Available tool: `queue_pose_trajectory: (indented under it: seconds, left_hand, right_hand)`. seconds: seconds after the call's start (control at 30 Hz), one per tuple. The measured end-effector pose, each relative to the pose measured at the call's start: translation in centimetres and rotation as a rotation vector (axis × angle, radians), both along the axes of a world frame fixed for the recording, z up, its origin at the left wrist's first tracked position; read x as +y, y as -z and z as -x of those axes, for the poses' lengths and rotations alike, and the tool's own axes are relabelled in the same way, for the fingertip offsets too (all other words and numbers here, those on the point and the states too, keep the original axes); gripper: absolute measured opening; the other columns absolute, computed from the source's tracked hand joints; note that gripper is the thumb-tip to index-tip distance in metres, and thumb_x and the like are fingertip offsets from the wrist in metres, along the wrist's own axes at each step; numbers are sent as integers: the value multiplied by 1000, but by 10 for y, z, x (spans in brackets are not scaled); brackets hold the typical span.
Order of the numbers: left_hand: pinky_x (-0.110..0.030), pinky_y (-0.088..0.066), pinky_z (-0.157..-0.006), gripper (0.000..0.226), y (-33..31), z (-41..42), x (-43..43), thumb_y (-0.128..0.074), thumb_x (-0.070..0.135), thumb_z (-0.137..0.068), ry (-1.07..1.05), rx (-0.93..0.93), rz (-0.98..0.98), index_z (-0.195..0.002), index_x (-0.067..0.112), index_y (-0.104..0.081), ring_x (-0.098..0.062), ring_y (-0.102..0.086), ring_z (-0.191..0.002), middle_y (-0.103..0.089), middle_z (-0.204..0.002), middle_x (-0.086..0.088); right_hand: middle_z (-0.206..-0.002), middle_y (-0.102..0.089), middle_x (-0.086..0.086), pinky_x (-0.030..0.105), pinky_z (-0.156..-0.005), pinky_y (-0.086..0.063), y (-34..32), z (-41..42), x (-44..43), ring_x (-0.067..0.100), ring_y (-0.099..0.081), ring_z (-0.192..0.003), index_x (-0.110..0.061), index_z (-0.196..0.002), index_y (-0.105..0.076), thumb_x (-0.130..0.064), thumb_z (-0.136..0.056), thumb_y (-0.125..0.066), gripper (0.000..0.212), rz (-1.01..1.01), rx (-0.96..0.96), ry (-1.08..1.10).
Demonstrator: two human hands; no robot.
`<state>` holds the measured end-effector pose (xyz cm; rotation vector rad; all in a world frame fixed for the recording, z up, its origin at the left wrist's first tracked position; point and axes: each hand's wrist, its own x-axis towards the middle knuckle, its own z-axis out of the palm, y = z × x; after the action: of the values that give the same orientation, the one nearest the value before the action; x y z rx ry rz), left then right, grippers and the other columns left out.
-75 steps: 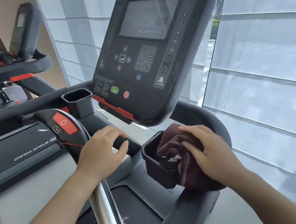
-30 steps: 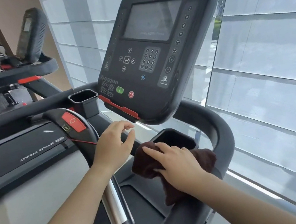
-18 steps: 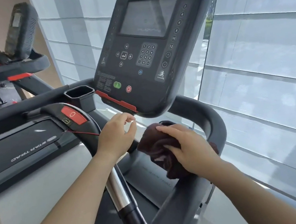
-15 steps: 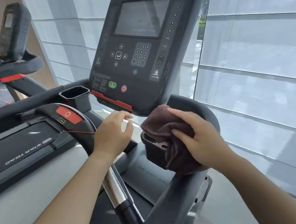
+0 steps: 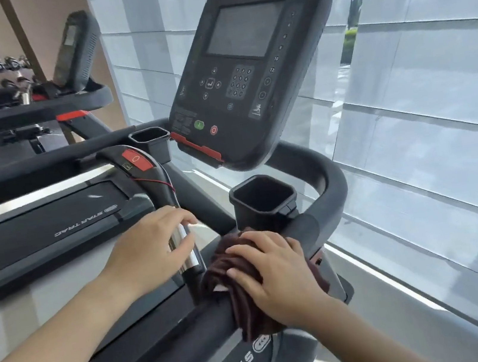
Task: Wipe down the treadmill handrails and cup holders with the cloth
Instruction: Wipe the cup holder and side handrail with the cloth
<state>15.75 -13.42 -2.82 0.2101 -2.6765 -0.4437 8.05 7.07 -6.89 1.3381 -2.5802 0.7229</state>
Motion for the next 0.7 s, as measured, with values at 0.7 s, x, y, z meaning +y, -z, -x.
queue_pose_trajectory:
  seconds: [0.7]
  left_hand:
    - [-28,-47,-78,18,19,-166,46,-43,51,-86,-252,-146,-94,-101,47,-51,-2,-57,-91,-43,-98,42]
  right_hand:
    - [-131,-53,-10,43,-105,-31,7,-56,-15,16,-44,-123,-36,-122,-57,-63,-81,-47,50,131,8,-183]
